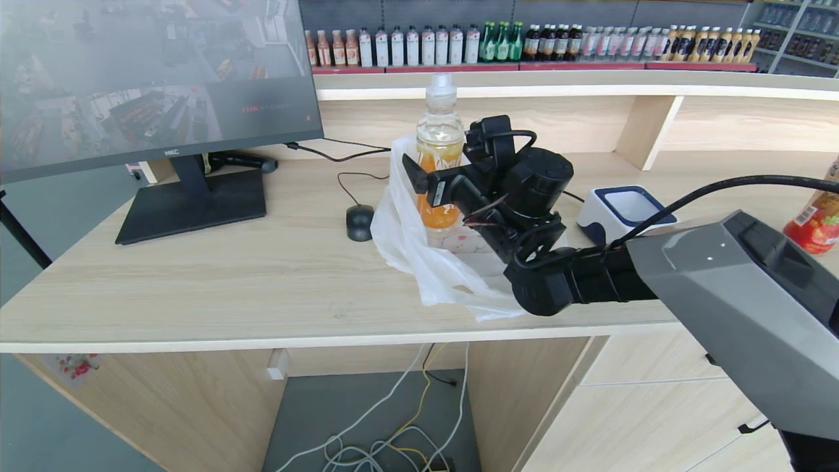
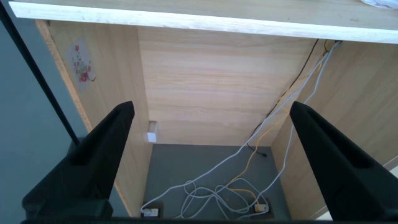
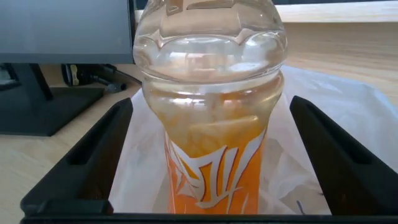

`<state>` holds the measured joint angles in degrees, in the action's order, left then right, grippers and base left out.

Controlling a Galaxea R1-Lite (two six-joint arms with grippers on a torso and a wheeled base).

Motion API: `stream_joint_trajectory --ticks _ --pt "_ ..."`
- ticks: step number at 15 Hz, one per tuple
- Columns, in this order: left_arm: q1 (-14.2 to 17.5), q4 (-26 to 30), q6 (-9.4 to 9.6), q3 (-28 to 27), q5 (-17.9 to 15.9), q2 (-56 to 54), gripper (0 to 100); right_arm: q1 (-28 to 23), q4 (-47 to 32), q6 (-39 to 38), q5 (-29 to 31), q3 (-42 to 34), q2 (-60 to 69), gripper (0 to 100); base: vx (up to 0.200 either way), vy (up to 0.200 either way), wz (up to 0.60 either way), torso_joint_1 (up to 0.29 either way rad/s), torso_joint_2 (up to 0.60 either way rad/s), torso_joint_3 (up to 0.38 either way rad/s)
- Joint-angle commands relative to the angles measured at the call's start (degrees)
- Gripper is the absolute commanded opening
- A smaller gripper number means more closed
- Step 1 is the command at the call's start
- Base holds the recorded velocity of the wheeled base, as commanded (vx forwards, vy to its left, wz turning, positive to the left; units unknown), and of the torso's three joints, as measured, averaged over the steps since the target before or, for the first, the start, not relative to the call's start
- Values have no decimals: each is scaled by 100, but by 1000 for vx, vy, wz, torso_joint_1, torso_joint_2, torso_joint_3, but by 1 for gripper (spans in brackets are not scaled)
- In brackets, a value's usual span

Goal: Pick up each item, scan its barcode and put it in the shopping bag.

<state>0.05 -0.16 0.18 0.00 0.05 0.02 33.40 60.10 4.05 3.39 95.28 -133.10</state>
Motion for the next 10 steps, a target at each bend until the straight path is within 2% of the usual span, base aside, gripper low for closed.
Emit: stream_joint_trajectory --ticks 1,4,6,10 --pt "4 -2 -1 0 -5 -2 100 26 63 17 4 -563 566 100 0 0 0 0 0 0" --pt "4 -2 -1 0 -5 -2 100 272 81 35 21 -1407 1497 100 0 0 0 0 0 0" --pt "4 -2 -1 0 4 -2 100 545 538 87 48 -2629 2271 100 0 0 0 0 0 0" --pt "4 -2 8 0 4 -2 100 747 2067 87 408 -5248 3141 100 0 0 0 0 0 0"
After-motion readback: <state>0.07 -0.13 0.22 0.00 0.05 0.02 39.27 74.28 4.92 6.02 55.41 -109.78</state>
